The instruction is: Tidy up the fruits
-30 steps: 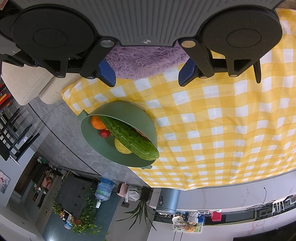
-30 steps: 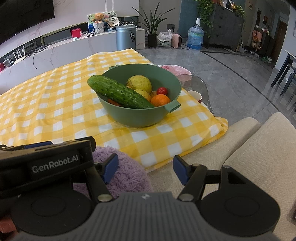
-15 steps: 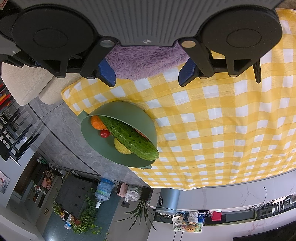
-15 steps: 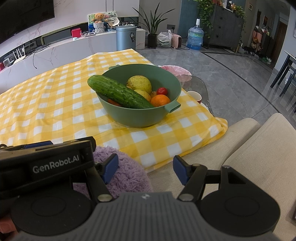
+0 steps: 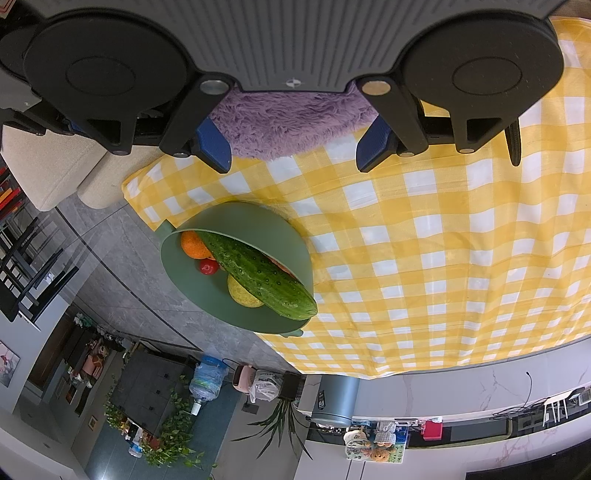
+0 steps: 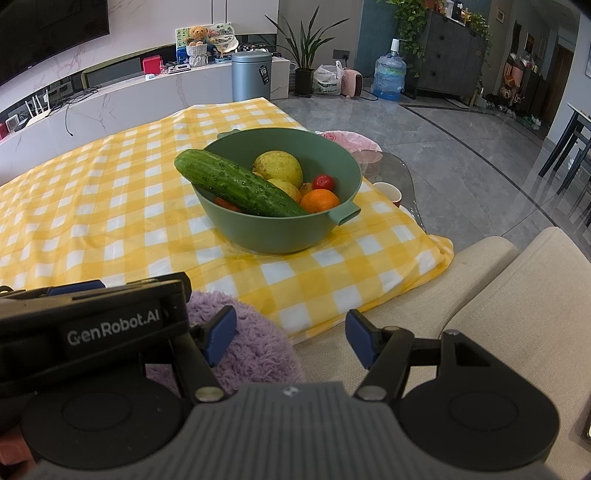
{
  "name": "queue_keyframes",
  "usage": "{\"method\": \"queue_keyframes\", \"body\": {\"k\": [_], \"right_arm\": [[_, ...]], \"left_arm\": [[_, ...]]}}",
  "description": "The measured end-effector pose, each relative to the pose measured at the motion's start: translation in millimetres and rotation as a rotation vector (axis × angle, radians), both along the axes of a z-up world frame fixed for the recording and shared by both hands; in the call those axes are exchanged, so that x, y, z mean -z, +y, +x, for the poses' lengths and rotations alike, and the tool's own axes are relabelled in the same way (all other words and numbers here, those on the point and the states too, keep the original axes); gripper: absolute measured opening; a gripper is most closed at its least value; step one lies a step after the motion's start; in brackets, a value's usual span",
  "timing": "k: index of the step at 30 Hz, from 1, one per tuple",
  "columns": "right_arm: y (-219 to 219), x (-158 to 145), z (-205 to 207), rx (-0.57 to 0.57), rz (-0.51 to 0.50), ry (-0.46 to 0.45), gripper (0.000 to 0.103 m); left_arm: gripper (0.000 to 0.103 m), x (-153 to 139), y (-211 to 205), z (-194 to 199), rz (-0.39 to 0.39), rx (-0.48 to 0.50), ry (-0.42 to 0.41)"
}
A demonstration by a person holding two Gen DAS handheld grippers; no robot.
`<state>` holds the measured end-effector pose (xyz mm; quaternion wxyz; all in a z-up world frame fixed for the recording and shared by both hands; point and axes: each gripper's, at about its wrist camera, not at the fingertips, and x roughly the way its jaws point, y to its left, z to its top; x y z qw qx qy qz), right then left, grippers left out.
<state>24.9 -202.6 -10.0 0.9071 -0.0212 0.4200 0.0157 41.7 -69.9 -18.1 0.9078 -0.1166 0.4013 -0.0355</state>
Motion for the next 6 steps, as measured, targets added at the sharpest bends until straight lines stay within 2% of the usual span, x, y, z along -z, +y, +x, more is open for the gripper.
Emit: {"method": "queue_keyframes", "body": {"k": [6], "right_arm": [[-0.3, -0.2, -0.1, -0.001, -0.003, -0.001, 0.063]], "left_arm": [[0.09, 0.1, 0.0, 0.0, -0.001, 0.0, 0.001]]}}
